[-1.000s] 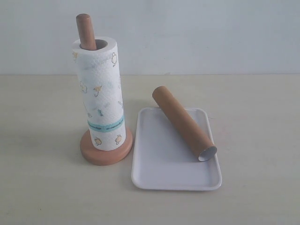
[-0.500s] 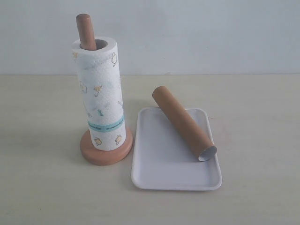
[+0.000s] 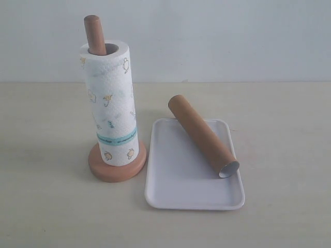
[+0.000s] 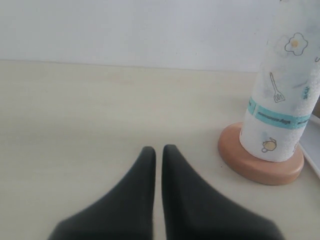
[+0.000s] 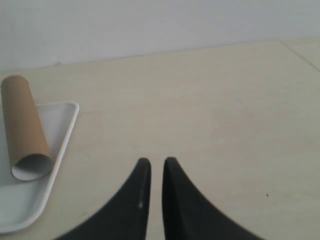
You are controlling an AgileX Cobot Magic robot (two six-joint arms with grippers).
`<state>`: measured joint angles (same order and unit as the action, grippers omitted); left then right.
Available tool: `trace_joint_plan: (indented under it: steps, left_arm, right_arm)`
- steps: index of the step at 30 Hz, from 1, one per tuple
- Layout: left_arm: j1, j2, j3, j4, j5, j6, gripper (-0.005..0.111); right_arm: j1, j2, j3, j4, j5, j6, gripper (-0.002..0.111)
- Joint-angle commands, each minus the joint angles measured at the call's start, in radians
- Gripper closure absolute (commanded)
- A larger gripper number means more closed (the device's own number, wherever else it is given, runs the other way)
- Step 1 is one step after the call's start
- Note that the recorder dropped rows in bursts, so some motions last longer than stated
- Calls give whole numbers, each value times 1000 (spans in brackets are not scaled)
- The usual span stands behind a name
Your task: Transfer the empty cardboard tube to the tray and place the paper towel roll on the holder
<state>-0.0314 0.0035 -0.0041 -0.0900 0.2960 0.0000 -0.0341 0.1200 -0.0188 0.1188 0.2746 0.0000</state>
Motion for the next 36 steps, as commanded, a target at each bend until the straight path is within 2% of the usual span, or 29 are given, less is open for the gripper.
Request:
trace_joint_plan:
  steps: [1, 6, 10, 36]
  left_arm:
    - [4, -3, 4, 0, -4, 0, 103]
    - [4, -3, 4, 0, -4, 0, 103]
    - [4, -3, 4, 0, -4, 0, 103]
    - [4, -3, 4, 0, -8, 0, 103]
  right_arm:
    - [-5, -6, 19, 10, 17, 0, 99]
    - [-5, -10, 19, 3, 28, -12, 99]
    - [-5, -120, 19, -2, 68, -21, 99]
    - [-5, -120, 19, 2, 77, -31, 99]
